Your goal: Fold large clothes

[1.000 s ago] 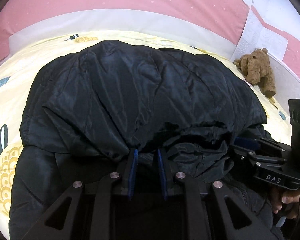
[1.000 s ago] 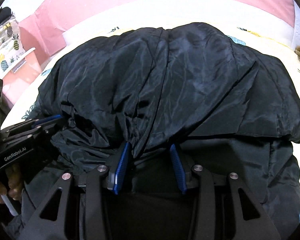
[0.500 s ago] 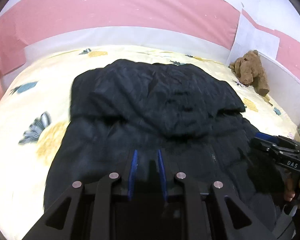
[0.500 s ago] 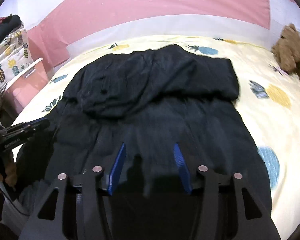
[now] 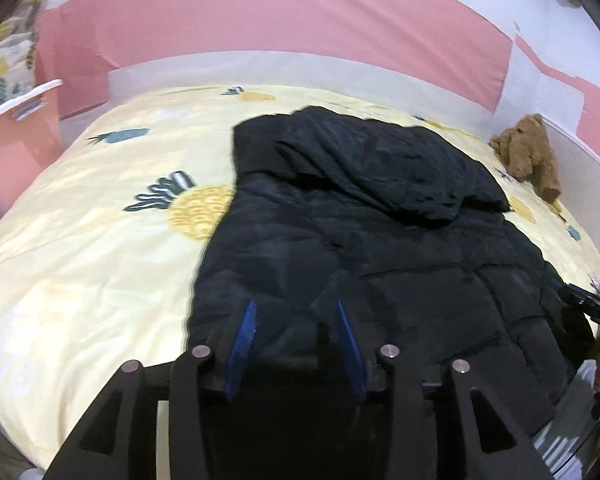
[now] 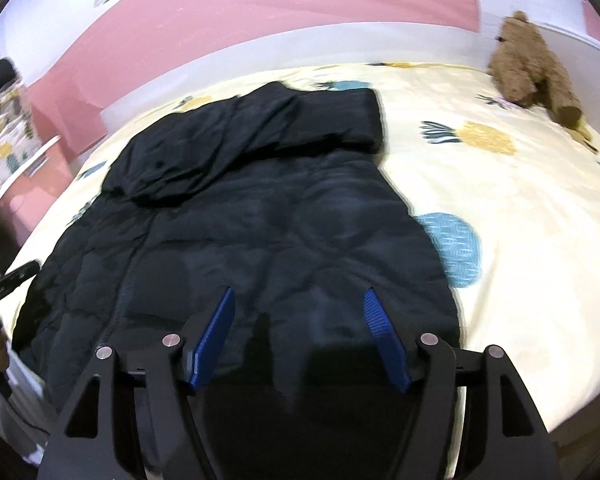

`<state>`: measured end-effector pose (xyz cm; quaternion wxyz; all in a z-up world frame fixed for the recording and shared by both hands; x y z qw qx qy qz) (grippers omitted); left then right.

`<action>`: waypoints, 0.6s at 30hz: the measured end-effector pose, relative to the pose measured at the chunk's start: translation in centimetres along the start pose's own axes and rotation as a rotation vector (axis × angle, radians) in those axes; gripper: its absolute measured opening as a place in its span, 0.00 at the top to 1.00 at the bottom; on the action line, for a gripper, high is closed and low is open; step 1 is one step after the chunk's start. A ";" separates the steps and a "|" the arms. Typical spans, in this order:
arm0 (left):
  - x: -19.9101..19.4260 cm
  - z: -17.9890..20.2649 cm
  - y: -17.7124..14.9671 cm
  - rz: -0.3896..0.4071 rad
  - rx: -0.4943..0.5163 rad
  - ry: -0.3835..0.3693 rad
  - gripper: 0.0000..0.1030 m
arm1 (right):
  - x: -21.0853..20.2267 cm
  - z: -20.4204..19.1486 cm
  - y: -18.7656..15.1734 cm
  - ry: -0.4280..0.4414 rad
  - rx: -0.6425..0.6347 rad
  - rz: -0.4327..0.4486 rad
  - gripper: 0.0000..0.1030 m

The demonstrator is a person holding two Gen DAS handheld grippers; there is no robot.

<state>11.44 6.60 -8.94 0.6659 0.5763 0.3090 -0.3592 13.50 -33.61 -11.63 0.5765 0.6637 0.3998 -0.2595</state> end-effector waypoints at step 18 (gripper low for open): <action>1.3 -5.1 -5.0 -0.067 -0.139 -0.018 0.47 | 1.6 8.1 -3.7 0.066 0.261 -0.092 0.31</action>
Point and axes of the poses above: each gripper's, at about its wrist camera, not at the fingertips, and x roughly the way its jaws point, z to its right, y to its top, the point moved 9 cm from there along x, roughly the way its jaws point, and after that the axes turned 13 degrees about -z, right-handed, at the moved point
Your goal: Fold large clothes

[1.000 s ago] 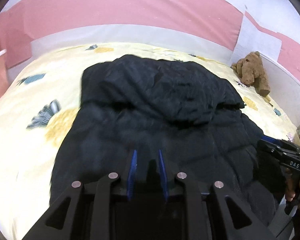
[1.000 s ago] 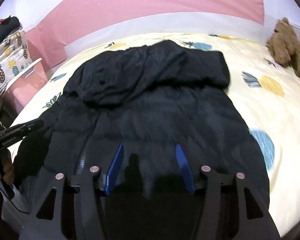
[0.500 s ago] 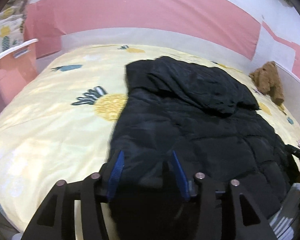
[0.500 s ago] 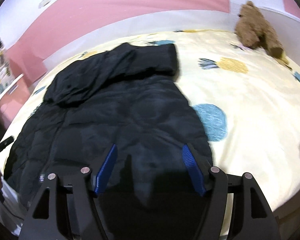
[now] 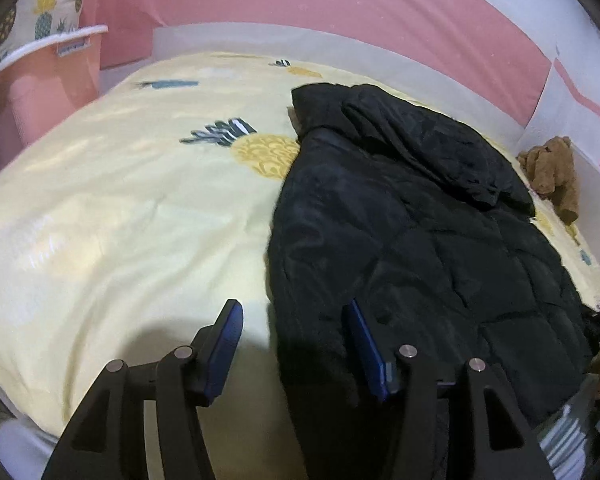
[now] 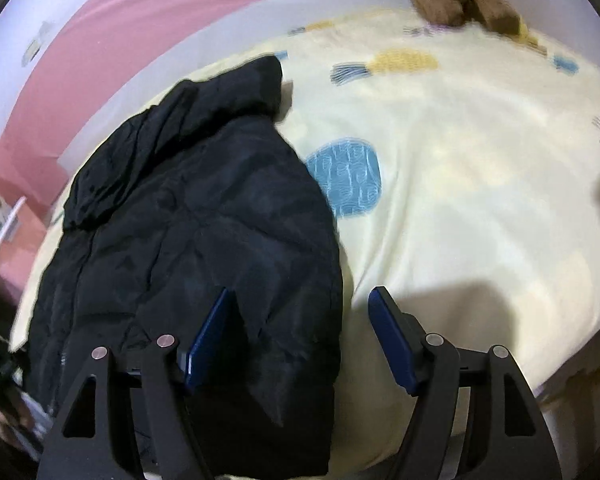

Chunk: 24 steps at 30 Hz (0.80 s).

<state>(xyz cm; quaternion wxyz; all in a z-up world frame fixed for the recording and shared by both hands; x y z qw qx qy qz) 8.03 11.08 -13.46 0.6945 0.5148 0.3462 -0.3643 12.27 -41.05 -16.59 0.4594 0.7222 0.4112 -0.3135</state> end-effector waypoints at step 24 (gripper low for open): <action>-8.6 5.2 1.0 0.141 0.078 -0.107 0.86 | -10.5 -7.1 -1.0 0.267 -0.085 0.133 0.88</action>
Point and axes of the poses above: each gripper's, at about its wrist camera, not at the fingertips, and x roughly the way its jaws point, z to its right, y to its top, the point moved 9 cm from there along x, roughly the way its jaws point, and after that the axes turned 13 degrees about -z, right-handed, at the moved point
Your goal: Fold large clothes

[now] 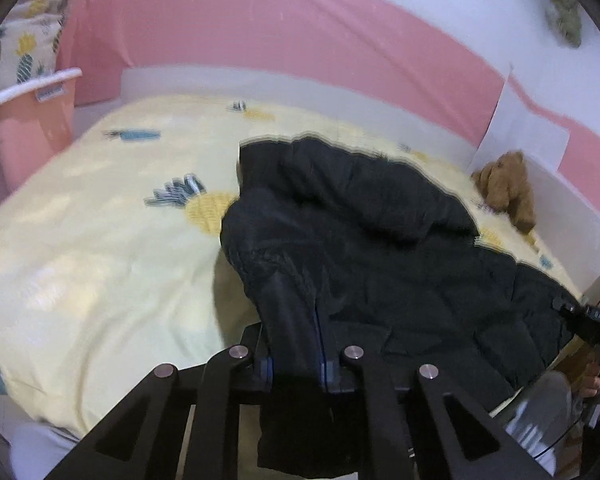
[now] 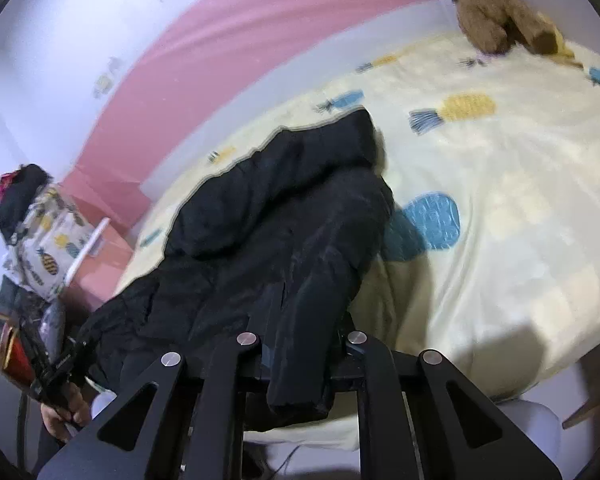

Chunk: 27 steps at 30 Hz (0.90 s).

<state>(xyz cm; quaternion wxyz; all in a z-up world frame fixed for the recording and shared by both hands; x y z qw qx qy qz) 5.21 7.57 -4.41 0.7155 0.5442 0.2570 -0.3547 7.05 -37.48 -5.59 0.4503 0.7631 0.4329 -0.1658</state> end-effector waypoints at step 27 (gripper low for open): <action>-6.0 0.4 9.5 0.183 -0.061 -0.106 0.86 | -3.1 -3.8 9.4 0.046 -0.036 0.188 0.87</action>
Point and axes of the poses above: each gripper's, at about its wrist camera, not at the fingertips, and x roughly the way its jaws point, z to its right, y to its top, the point moved 9 cm from there along x, roughly the way its jaws point, and after that the axes turned 13 degrees about -z, right-handed, at the moved point
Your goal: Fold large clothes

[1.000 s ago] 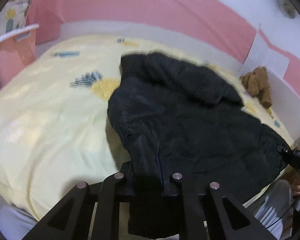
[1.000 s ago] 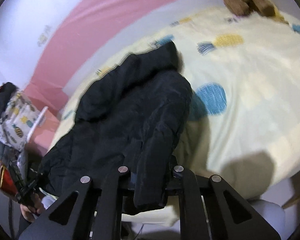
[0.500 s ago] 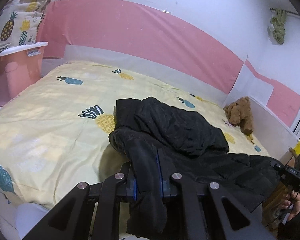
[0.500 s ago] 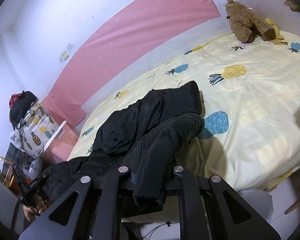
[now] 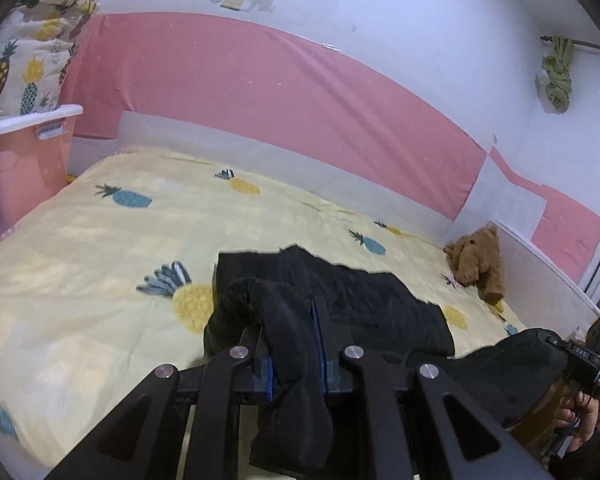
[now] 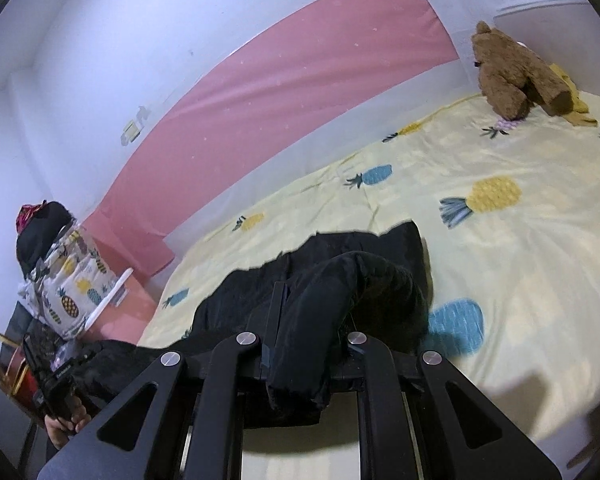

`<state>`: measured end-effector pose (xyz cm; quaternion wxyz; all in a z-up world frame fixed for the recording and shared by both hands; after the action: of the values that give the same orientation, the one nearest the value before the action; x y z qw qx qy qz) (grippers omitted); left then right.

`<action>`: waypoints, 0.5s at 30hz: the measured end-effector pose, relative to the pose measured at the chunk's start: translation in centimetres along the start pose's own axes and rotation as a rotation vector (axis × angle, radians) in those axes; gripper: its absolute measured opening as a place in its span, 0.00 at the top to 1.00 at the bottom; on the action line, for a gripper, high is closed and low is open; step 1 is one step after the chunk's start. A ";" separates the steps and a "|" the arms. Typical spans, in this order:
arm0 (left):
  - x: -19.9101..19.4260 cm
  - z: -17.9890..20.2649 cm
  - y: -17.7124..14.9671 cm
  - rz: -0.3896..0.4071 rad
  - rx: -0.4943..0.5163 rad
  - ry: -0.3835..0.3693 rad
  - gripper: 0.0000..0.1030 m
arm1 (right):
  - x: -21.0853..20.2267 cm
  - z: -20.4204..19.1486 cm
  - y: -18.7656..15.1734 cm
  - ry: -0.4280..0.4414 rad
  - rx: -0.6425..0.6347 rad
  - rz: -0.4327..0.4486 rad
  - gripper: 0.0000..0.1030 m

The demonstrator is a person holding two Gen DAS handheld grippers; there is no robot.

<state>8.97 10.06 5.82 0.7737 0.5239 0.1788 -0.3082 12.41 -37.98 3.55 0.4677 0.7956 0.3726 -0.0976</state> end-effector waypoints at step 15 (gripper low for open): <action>18.2 -5.6 9.6 -0.147 -0.107 0.109 0.85 | 17.8 3.5 11.0 -0.165 0.006 -0.189 0.86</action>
<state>29.18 12.43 -0.56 0.7651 0.4831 0.2748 -0.3252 33.15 -35.06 0.09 0.4829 0.7475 0.4061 -0.2076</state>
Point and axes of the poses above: each gripper's, at about its wrist camera, not at the fingertips, and x roughly the way its jaws point, z to its right, y to its top, the point moved 9 cm from there along x, roughly the way its jaws point, and after that the axes turned 13 degrees about -z, right-handed, at the moved point
